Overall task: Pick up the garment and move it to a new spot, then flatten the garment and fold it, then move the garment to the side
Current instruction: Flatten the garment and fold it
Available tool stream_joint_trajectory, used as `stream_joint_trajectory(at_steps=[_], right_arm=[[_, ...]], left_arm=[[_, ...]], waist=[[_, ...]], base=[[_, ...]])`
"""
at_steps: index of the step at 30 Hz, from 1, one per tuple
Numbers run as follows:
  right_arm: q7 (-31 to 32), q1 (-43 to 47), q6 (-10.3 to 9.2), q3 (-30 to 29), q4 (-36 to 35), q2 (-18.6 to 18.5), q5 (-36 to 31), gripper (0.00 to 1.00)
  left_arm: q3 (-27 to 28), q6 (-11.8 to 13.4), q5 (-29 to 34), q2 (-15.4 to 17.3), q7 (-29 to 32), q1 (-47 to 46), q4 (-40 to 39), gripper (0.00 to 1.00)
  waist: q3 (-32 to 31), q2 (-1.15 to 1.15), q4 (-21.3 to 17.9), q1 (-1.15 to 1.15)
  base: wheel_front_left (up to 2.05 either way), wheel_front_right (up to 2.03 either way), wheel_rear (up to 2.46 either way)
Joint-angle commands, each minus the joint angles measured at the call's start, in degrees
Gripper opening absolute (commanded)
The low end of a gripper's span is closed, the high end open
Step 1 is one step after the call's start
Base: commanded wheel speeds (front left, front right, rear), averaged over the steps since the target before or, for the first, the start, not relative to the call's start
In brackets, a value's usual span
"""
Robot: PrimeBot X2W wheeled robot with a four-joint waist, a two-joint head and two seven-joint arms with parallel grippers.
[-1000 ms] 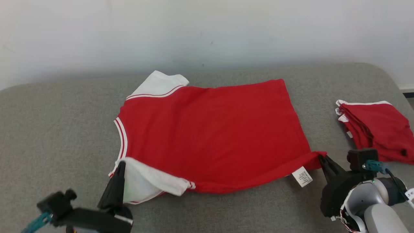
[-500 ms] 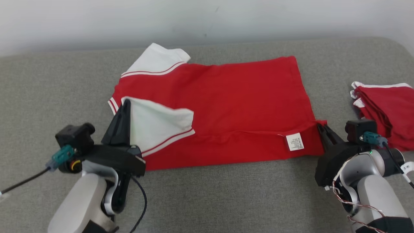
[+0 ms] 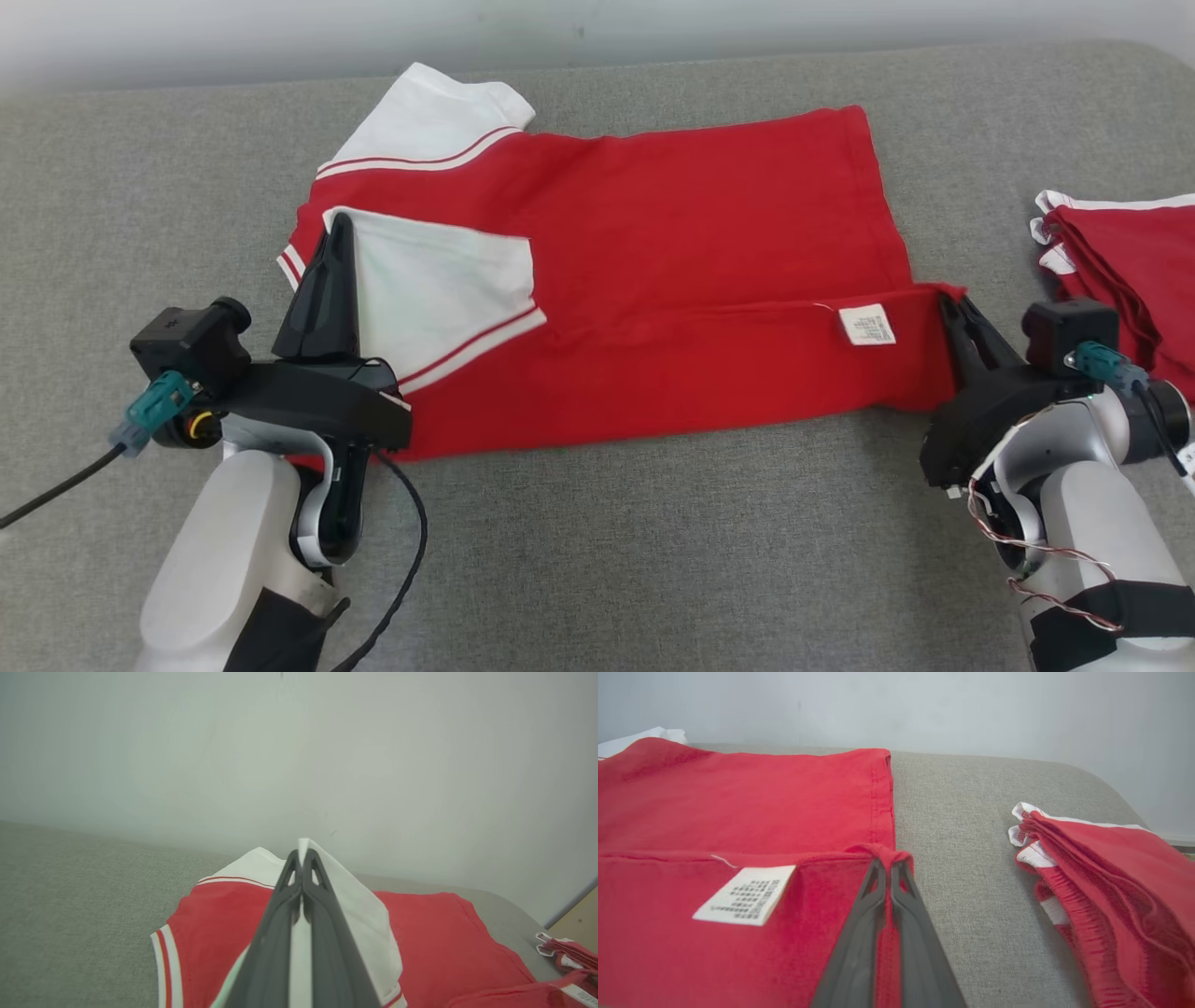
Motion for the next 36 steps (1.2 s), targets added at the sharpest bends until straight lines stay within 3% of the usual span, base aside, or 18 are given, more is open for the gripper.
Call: stream_joint_trajectory(at_steps=[1,10,17,18,19,28,36], right_arm=[[-0.51,0.6,-0.12,-0.44,0.19,0.26,-0.41,0.0],[-0.83,-0.64,-0.12,-0.15,3.12,1.77,-1.26,0.0],[-1.55,-3.0,-0.12,-0.91,5.71,3.47,-1.63,0.0],[-1.37,-3.32,-0.12,-1.23,6.39,3.94,-1.27,0.87],[-1.65,-3.56,-0.12,-1.12,6.89,4.05,-1.46,1.0],[0.36,-0.83,-0.12,-1.47,6.64,2.7,0.76,1.0],[7.35,6.78,-0.12,-4.38,-0.93,0.96,2.66,1.0]], left_arm=[[0.74,-0.47,1.14,-0.31,-0.14,0.68,-0.34,0.0],[1.65,-2.25,5.78,-1.06,-0.14,-2.35,3.52,0.0],[2.06,-1.77,8.51,-0.65,-0.14,-5.25,8.47,0.0],[1.88,-1.52,9.17,-0.37,-0.15,-5.67,9.2,0.42],[1.9,-1.41,9.12,-0.43,-0.14,-5.77,10.73,1.0],[4.43,2.74,13.2,1.68,-0.15,2.19,11.71,1.0],[5.34,2.72,10.03,0.7,0.89,11.93,13.08,1.0]], waist=[[-0.01,-0.01,0.01,-0.01],[0.28,-0.01,-1.49,-0.01],[0.51,-0.01,-2.39,-0.01],[0.49,-0.01,-2.45,-0.01],[0.42,-0.01,-2.45,-0.01],[-3.28,-0.01,-1.09,-0.01],[-7.02,-0.01,-0.45,-0.01]], base=[[0.0,0.0,0.0],[0.0,0.0,0.0],[0.0,0.0,0.0],[0.0,0.0,0.0],[0.0,0.0,0.0],[0.0,0.0,0.0],[0.0,0.0,0.0]])
